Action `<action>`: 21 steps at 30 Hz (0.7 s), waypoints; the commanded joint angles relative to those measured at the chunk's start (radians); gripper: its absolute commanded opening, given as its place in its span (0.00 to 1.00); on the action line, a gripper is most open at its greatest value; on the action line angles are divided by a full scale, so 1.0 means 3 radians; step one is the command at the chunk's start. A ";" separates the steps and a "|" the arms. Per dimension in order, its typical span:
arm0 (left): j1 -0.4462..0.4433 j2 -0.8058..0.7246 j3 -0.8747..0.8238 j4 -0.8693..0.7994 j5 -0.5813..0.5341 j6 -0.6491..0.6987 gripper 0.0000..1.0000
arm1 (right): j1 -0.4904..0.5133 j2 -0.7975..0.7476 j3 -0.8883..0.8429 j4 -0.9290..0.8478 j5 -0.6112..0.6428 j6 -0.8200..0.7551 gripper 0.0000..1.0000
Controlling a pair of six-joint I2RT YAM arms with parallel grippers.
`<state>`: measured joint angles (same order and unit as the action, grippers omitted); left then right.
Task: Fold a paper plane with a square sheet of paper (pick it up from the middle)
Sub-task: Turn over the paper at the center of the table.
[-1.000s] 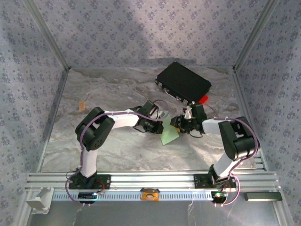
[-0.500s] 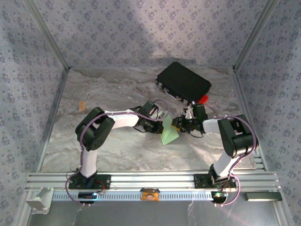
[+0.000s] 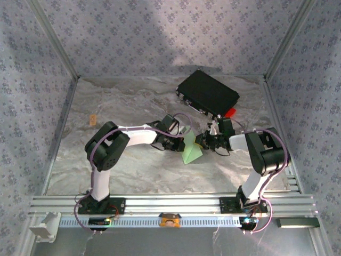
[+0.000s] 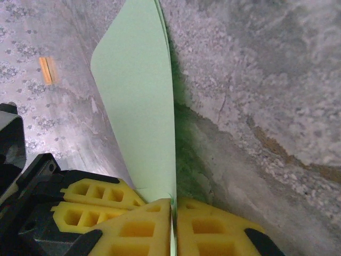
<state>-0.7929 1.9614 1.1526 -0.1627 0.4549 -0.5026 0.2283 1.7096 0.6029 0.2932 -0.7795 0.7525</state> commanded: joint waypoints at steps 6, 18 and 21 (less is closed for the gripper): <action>-0.0014 -0.0535 -0.0222 0.0001 -0.0228 -0.0076 0.21 | 0.0002 -0.0483 0.0011 -0.0364 0.0179 -0.0244 0.02; 0.0166 -0.1743 -0.1032 0.0210 -0.1225 -0.0340 0.30 | 0.1080 -0.1624 0.0828 -0.2597 0.3156 -0.1279 0.02; 0.0265 -0.2052 -0.1244 0.0192 -0.1470 -0.0442 0.35 | 0.1463 -0.1563 0.1010 -0.2958 0.4175 -0.1249 0.01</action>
<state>-0.7357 1.4174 0.8223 -0.1093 0.1265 -0.5961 0.6014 1.2304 0.8696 -0.3717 0.0608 0.4240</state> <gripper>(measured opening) 0.342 0.061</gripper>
